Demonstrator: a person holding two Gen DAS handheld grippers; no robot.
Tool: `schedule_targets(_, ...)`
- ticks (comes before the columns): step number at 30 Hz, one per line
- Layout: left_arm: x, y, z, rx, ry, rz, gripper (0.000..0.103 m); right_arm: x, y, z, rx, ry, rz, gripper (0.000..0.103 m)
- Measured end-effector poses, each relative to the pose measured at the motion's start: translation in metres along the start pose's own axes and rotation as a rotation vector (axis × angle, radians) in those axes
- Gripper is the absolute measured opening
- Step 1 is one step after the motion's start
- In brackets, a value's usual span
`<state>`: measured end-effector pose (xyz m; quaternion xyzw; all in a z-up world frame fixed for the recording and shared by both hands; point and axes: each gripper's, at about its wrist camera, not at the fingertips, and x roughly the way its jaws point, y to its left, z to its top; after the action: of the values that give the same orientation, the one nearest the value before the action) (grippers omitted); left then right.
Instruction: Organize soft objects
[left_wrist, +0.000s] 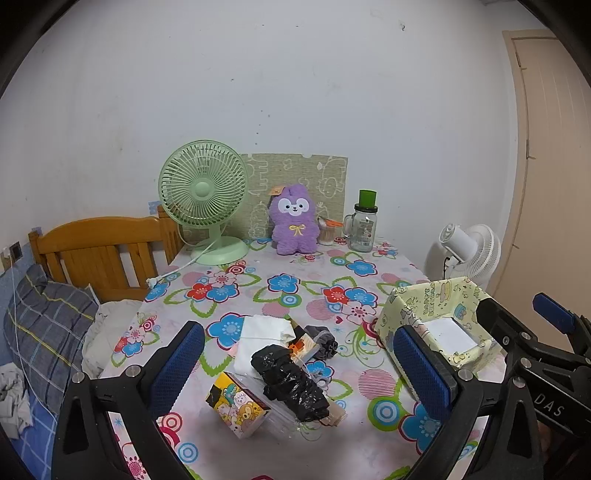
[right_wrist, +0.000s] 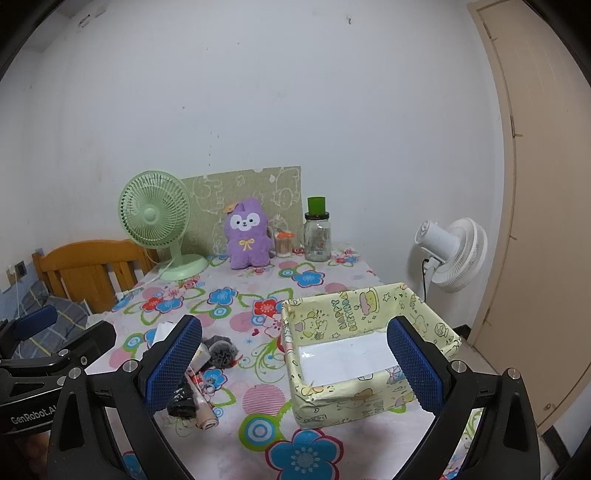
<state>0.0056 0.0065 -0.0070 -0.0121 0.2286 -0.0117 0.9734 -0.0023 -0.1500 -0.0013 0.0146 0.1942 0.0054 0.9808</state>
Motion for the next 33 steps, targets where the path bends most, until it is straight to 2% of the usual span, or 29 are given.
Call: schedule_targets(33, -0.0087, -0.0021, -0.0008, -0.008, -0.004, -0.016, 0.103, -0.005, -0.0001, 0.0032, -0.004, -0.007, -0.007, 0.102)
